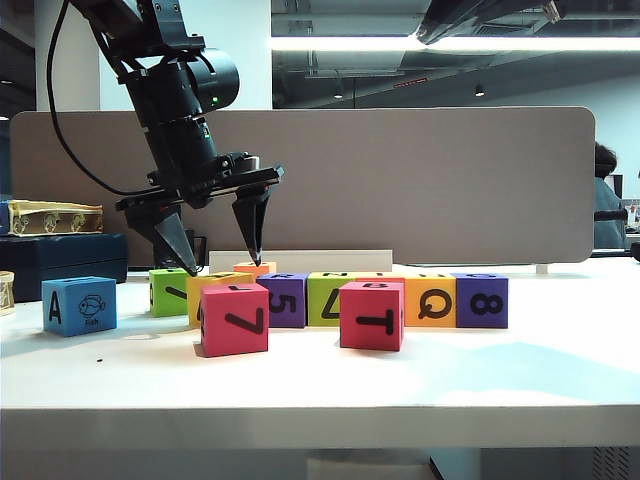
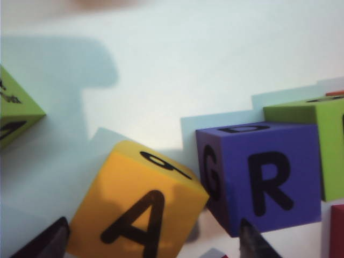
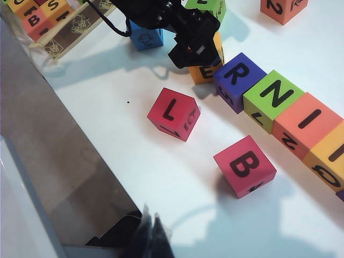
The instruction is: Select the appropriate blocks from the scattered letter blocks on the table and arrange them in a row to spell out "LEARNING".
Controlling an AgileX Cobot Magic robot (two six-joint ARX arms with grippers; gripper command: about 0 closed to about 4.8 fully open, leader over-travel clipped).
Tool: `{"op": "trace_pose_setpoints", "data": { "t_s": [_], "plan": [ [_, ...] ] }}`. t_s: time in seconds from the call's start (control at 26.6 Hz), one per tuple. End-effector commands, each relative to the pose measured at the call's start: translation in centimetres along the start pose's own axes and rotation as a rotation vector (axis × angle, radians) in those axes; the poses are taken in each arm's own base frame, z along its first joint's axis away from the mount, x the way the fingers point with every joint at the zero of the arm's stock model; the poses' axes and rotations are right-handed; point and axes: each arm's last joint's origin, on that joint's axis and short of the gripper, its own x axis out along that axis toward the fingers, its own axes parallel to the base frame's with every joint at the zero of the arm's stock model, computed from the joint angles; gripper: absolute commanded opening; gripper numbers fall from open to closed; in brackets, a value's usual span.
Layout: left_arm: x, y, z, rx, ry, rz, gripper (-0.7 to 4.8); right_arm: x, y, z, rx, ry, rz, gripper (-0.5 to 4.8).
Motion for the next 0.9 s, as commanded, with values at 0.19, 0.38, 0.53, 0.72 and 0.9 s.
{"op": "trace_pose_setpoints", "data": {
  "t_s": [0.19,0.38,0.53,0.72,0.9],
  "plan": [
    [-0.44,0.05,0.26,0.057,-0.019,0.038,4.0,-0.16,0.13,0.12,-0.006,-0.008,0.008,-0.01],
    [-0.92,-0.15,0.66,0.058,-0.036,0.016,4.0,-0.16,0.13,0.13,-0.007,-0.01,0.008,-0.01],
    [-0.7,-0.07,0.65,0.057,-0.031,0.017,4.0,-0.16,0.14,0.07,-0.003,-0.004,0.009,-0.01],
    [-0.54,-0.08,0.74,0.061,-0.038,0.016,4.0,-0.17,0.16,-0.06,0.004,0.009,0.011,-0.01],
    [-0.29,-0.04,0.72,0.06,-0.033,0.017,4.0,-0.17,0.16,-0.1,0.006,0.012,0.012,-0.01]
  ]
}}
